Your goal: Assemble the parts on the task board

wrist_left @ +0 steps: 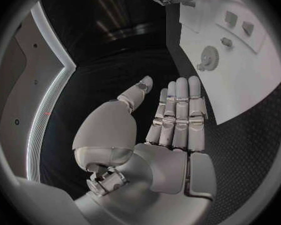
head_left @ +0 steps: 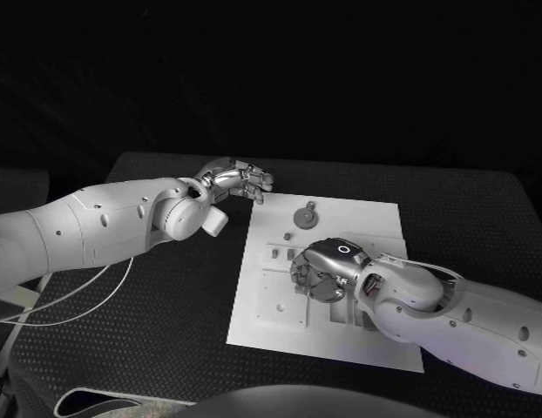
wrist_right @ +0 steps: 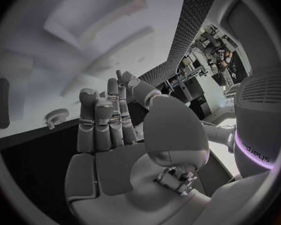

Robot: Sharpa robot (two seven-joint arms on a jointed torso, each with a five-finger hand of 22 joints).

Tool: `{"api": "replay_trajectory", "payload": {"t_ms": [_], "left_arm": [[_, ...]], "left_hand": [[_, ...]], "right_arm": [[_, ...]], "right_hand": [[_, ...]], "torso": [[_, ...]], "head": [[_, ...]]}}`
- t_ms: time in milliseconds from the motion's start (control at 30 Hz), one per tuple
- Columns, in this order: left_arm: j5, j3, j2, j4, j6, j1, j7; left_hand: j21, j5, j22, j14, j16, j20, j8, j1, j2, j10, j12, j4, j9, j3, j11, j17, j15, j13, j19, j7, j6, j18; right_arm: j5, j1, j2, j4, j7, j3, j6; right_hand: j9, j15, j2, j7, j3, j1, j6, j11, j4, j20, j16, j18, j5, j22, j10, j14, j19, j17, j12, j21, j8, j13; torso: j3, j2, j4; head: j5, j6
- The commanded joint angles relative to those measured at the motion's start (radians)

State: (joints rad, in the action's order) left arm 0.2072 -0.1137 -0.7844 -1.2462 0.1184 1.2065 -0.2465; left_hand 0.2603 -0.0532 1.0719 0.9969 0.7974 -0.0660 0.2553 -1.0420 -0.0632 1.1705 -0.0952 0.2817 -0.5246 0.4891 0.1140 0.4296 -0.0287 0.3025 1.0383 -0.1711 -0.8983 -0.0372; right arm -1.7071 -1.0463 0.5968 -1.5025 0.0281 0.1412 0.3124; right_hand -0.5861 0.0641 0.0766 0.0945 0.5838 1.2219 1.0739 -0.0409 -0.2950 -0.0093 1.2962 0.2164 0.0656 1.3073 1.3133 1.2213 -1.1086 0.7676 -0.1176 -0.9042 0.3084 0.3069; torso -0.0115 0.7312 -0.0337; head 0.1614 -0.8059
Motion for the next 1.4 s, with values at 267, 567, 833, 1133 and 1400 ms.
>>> {"api": "replay_trajectory", "payload": {"t_ms": [267, 567, 833, 1133, 1400], "left_arm": [[-0.001, 0.001, 0.001, -0.001, -0.007, 0.003, -0.009], [-0.001, 0.001, 0.000, -0.001, -0.007, 0.003, -0.009], [-0.001, 0.001, -0.001, -0.001, -0.008, 0.003, -0.008], [-0.001, 0.001, -0.001, 0.000, -0.009, 0.003, -0.008], [-0.001, 0.001, -0.002, -0.001, -0.009, 0.003, -0.007]], "left_hand": [[-0.006, -0.003, -0.001, 0.010, -0.007, -0.002, 0.006, 0.009, 0.001, 0.006, 0.002, 0.000, 0.002, -0.006, -0.002, 0.003, -0.001, -0.002, 0.007, 0.001, 0.003, -0.017], [-0.006, -0.003, -0.001, 0.010, -0.008, -0.002, 0.006, 0.009, 0.002, 0.006, 0.002, 0.000, 0.002, -0.006, -0.001, 0.004, -0.001, -0.002, 0.008, 0.001, 0.003, -0.017], [-0.007, -0.003, -0.001, 0.010, -0.009, -0.003, 0.007, 0.009, 0.002, 0.006, 0.002, 0.000, 0.002, -0.006, -0.001, 0.004, -0.001, -0.002, 0.008, 0.001, 0.004, -0.017], [-0.007, -0.003, -0.001, 0.011, -0.009, -0.003, 0.007, 0.009, 0.002, 0.006, 0.002, -0.001, 0.003, -0.006, -0.001, 0.005, -0.001, -0.002, 0.008, 0.001, 0.004, -0.017], [-0.007, -0.003, -0.002, 0.011, -0.010, -0.003, 0.007, 0.009, 0.002, 0.006, 0.002, -0.001, 0.003, -0.006, -0.001, 0.006, -0.001, -0.003, 0.008, 0.001, 0.004, -0.017]], "right_arm": [[-0.015, 0.008, -0.013, 0.015, -0.010, 0.002, -0.025], [-0.016, 0.009, -0.012, 0.017, -0.010, 0.003, -0.031], [-0.018, 0.009, -0.008, 0.018, -0.008, 0.003, -0.031], [-0.018, 0.009, -0.006, 0.018, -0.008, 0.003, -0.033], [-0.019, 0.009, -0.009, 0.024, -0.007, 0.003, -0.041]], "right_hand": [[-0.003, 0.006, -0.008, 0.002, 0.006, -0.001, 0.006, 0.000, 0.000, -0.007, -0.005, 0.045, 0.003, 0.008, 0.004, -0.001, -0.003, -0.001, -0.001, -0.002, 0.003, 0.001], [-0.003, 0.006, -0.008, 0.002, 0.006, -0.001, 0.006, 0.000, 0.000, -0.007, -0.005, 0.045, 0.003, 0.008, 0.004, 0.000, -0.003, -0.001, -0.001, -0.002, 0.003, 0.001], [-0.004, 0.006, -0.008, 0.002, 0.006, -0.001, 0.005, 0.000, 0.000, -0.007, -0.005, 0.045, 0.003, 0.008, 0.005, 0.000, -0.003, -0.001, -0.001, -0.002, 0.003, 0.001], [-0.005, 0.006, -0.008, 0.002, 0.006, -0.001, 0.005, 0.000, 0.000, -0.007, -0.005, 0.045, 0.003, 0.008, 0.005, 0.000, -0.003, -0.001, 0.000, -0.002, 0.003, 0.001], [-0.005, 0.006, -0.008, 0.002, 0.006, -0.001, 0.005, 0.000, 0.000, -0.007, -0.005, 0.045, 0.003, 0.008, 0.005, 0.000, -0.003, -0.001, 0.000, -0.001, 0.003, 0.001]], "torso": [[-0.0010, 0.000, 0.0001], [-0.0012, 0.000, -0.0020], [-0.0014, 0.000, -0.0010], [-0.0013, 0.000, -0.0011], [-0.0009, 0.000, -0.0007]], "head": [[-0.001, -0.001], [0.003, -0.006], [0.000, -0.009], [-0.001, -0.008], [-0.002, -0.009]]}}
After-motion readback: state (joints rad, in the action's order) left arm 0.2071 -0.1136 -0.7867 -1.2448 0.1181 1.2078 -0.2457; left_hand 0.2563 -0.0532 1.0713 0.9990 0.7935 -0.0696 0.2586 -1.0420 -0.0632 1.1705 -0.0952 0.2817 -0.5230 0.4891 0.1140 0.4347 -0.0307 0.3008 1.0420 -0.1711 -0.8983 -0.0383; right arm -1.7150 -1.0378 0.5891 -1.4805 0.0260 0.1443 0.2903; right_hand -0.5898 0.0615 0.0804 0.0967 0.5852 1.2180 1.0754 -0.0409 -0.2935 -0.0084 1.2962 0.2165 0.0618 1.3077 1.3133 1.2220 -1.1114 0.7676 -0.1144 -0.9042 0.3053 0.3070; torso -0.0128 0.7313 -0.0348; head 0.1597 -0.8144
